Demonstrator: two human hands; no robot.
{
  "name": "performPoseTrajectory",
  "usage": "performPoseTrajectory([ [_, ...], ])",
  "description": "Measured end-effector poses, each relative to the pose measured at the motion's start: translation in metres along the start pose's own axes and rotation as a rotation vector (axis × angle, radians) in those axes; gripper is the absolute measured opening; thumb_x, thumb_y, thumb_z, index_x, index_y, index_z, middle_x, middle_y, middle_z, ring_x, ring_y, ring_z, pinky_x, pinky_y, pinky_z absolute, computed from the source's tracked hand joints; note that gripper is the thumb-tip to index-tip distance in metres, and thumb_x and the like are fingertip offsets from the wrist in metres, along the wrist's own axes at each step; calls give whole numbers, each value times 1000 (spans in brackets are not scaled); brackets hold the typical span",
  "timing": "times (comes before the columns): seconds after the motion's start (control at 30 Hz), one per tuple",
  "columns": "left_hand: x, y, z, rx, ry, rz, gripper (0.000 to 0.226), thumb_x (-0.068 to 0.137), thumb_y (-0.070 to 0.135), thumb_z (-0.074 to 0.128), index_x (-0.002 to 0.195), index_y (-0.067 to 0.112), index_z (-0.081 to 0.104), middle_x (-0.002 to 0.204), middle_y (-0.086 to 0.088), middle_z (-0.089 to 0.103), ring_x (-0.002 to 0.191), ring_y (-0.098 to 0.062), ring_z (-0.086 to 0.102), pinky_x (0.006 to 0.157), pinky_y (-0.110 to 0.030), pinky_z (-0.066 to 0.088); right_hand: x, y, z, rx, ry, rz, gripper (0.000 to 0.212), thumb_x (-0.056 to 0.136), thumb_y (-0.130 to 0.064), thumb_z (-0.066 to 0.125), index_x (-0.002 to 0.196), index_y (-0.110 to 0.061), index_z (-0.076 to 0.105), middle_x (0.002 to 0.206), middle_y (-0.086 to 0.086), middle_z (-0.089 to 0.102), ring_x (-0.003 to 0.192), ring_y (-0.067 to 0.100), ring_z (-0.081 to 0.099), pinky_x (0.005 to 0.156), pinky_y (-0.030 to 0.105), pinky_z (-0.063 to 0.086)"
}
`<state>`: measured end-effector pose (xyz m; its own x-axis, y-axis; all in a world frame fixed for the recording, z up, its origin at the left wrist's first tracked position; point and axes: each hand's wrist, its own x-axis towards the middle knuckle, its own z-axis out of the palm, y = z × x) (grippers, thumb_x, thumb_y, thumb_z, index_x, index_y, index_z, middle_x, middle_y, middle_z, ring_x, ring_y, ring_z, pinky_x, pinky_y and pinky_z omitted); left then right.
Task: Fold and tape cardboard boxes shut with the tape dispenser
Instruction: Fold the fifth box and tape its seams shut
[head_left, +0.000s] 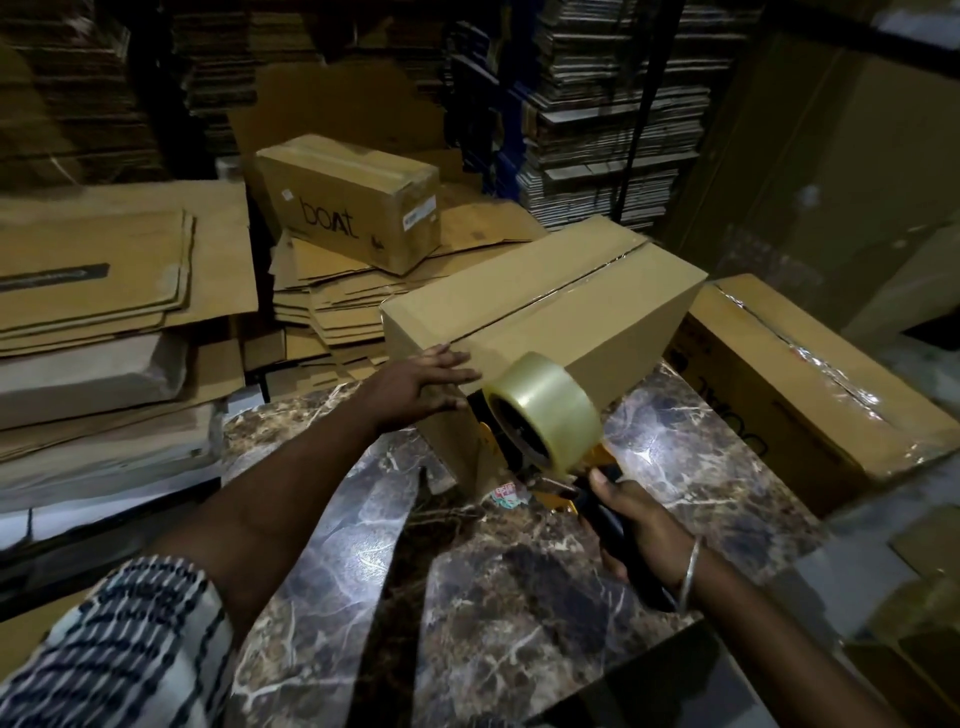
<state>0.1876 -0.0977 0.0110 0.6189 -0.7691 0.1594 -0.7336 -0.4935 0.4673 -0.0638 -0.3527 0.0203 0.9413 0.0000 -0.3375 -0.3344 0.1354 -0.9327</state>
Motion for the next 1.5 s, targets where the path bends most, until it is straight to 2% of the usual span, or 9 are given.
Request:
performPoseTrajectory([
  [0.13, -5, 8, 16, 9, 92, -87, 56, 84, 71, 51, 136, 52, 51, 155, 16, 39, 150, -9, 17, 111, -62, 25, 2, 21, -1, 30, -2, -35, 60, 82, -62, 65, 63, -5, 60, 63, 25, 43, 30, 20, 38, 37, 23, 31],
  [0.27, -10, 13, 27, 78, 178, 2, 49, 94, 51, 52, 142, 44, 48, 156, 15, 36, 150, -16, 19, 107, -80, 13, 12, 24, 5, 56, -2, -65, 55, 83, -59, 64, 61, -9, 63, 51, 13, 48, 27, 19, 38, 35, 21, 31],
  [0.43, -7, 11, 35, 80, 189, 71, 47, 97, 42, 45, 144, 33, 46, 151, 16, 40, 147, -19, 26, 104, -81, 16, 27, 30, 11, 138, 23, -91, 44, 78, -57, 71, 63, -16, 68, 53, 9, 46, 29, 15, 37, 35, 19, 28],
  [0.63, 4, 12, 28, 54, 119, -59, 49, 97, 31, 63, 143, 39, 47, 150, 19, 44, 148, -8, 23, 108, -78, 15, 41, 40, 5, 108, 13, -137, 67, 58, -73, 83, 73, -10, 64, 51, 9, 52, 30, 15, 43, 34, 21, 31],
  [0.8, 8, 9, 25, 31, 198, -20, 45, 92, 34, 59, 136, 43, 54, 144, 14, 54, 145, -15, 35, 101, -81, 24, 35, 46, 0, 104, 18, -227, 59, 75, -63, 73, 88, -8, 58, 60, -12, 63, 48, -5, 58, 50, 10, 44],
  [1.0, 6, 14, 20, 42, 204, -27, 45, 94, 33, 58, 135, 53, 50, 142, 23, 53, 145, -9, 36, 98, -82, 28, 34, 58, 0, 78, 70, -202, 44, 82, -53, 69, 85, -10, 63, 61, 4, 54, 39, 8, 47, 40, 21, 37],
  [1.23, 6, 17, 18, 26, 203, -34, 42, 89, 56, 55, 129, 68, 46, 137, 45, 42, 145, -4, 34, 100, -76, 35, 24, 69, -8, 173, 27, -181, 66, 67, -67, 82, 83, -6, 61, 58, 15, 48, 30, 17, 40, 35, 21, 30],
  [1.4, 6, 31, 20, -4, 199, -67, 42, 87, 50, 63, 129, 41, 64, 141, 23, 53, 145, -13, 35, 105, -82, 15, 36, 71, -5, 137, 67, -144, 76, 64, -72, 79, 75, 1, 59, 55, 14, 46, 29, 18, 40, 35, 21, 30],
  [1.5, 11, 38, 19, 115, 205, -40, 46, 85, 50, 57, 128, 34, 64, 138, 11, 59, 140, -23, 45, 99, -81, 26, 35, 74, -3, 180, 48, -170, 75, 70, -65, 79, 88, 5, 58, 59, 14, 47, 31, 15, 41, 35, 22, 30],
])
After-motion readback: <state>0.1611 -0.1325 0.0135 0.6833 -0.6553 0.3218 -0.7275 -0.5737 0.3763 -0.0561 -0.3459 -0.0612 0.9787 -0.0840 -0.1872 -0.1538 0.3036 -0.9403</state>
